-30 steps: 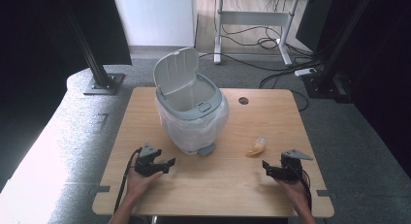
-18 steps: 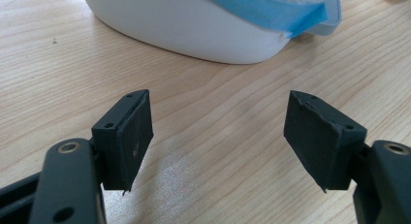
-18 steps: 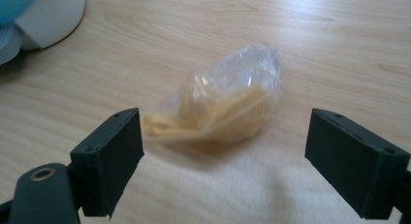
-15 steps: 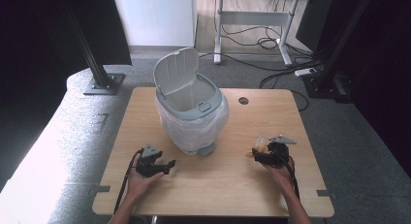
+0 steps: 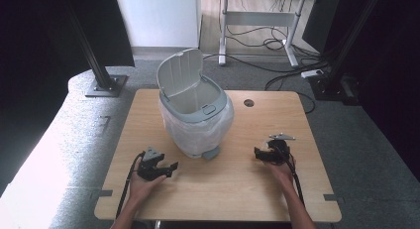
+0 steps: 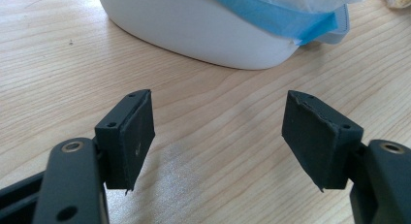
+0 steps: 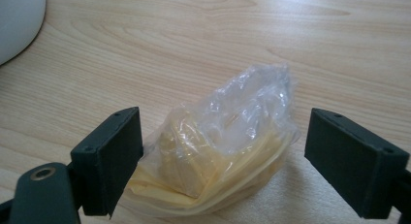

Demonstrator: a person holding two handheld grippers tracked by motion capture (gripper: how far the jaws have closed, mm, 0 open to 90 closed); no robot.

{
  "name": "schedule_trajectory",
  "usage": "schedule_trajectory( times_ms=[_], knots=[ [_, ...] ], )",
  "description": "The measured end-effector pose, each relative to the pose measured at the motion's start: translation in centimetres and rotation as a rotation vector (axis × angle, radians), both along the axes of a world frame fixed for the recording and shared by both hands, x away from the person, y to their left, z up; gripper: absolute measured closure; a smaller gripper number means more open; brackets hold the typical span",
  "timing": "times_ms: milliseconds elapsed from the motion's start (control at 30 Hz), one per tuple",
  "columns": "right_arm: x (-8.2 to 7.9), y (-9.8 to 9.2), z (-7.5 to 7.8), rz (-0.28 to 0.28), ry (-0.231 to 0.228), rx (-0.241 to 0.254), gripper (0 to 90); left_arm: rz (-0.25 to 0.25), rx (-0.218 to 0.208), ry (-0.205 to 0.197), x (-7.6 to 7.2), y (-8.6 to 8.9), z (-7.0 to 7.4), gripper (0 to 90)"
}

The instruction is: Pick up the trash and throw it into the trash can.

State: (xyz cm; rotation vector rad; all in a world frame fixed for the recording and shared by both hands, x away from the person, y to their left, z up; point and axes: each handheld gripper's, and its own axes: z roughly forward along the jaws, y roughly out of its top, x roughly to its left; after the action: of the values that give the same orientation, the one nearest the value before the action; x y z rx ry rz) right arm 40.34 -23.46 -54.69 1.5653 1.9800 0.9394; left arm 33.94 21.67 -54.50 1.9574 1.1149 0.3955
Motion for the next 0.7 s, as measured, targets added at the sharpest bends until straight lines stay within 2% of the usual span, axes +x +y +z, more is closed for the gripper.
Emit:
schedule_trajectory(
  times_ms=[133,433,567,700],
  knots=[
    [0.08,-0.19,-0.27,0.017,0.020,0.041,19.8,0.003,0.000,-0.002,0.02,0.03,-0.04,27.5],
    [0.12,-0.10,-0.61,0.038,0.014,0.030,22.3,0.016,0.010,-0.002,0.04,-0.04,-0.23,27.5],
    [0.55,-0.13,-0.70,0.026,0.053,0.057,21.2,0.023,0.006,-0.005,0.02,0.05,-0.19,27.5],
    [0.74,0.07,-0.61,0.031,0.057,0.042,23.0,0.021,0.011,-0.004,0.01,-0.03,-0.25,27.6]
  ],
)
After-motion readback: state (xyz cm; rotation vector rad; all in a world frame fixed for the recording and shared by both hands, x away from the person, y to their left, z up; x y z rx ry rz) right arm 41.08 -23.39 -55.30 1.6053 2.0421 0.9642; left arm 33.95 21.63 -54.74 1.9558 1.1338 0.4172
